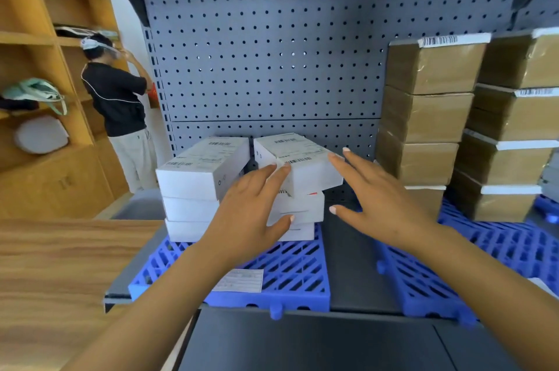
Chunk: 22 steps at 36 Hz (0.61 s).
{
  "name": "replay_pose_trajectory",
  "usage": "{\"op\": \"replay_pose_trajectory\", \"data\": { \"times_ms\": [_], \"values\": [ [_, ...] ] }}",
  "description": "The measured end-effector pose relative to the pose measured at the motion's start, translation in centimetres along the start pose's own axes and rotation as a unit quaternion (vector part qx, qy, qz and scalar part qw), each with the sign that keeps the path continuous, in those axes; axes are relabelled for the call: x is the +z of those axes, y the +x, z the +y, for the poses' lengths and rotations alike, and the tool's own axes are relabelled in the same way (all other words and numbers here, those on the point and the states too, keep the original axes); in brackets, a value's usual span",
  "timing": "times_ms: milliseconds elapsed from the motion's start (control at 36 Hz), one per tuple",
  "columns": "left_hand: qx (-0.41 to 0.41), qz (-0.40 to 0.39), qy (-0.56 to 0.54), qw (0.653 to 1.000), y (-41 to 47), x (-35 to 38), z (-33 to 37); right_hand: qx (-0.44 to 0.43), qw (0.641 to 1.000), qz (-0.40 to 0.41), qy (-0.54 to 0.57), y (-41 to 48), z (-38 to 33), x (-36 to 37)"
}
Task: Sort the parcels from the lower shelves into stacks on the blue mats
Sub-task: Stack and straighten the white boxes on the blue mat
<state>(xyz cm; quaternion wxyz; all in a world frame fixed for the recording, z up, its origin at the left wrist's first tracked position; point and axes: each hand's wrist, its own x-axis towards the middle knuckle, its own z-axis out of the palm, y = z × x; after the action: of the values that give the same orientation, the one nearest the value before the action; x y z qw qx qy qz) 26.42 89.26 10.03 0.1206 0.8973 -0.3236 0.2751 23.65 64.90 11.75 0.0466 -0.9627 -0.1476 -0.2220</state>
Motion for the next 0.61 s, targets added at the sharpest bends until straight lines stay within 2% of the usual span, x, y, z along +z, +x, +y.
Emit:
{"op": "replay_pose_trajectory", "data": {
  "times_ms": [139, 361, 611],
  "values": [
    [0.015, 0.004, -0.015, 1.000, 0.3, 0.2, -1.0, 0.018, 0.999, 0.020, -0.029, 2.1, 0.1, 0.7],
    [0.044, 0.019, -0.046, 0.998, 0.3, 0.0, -2.0, 0.060, 0.997, 0.038, 0.004, 3.7, -0.3, 1.8],
    [0.053, 0.018, -0.043, 0.997, 0.3, -0.3, -2.2, -0.002, 0.992, 0.121, -0.025, 0.8, -1.1, 1.6]
  ]
}}
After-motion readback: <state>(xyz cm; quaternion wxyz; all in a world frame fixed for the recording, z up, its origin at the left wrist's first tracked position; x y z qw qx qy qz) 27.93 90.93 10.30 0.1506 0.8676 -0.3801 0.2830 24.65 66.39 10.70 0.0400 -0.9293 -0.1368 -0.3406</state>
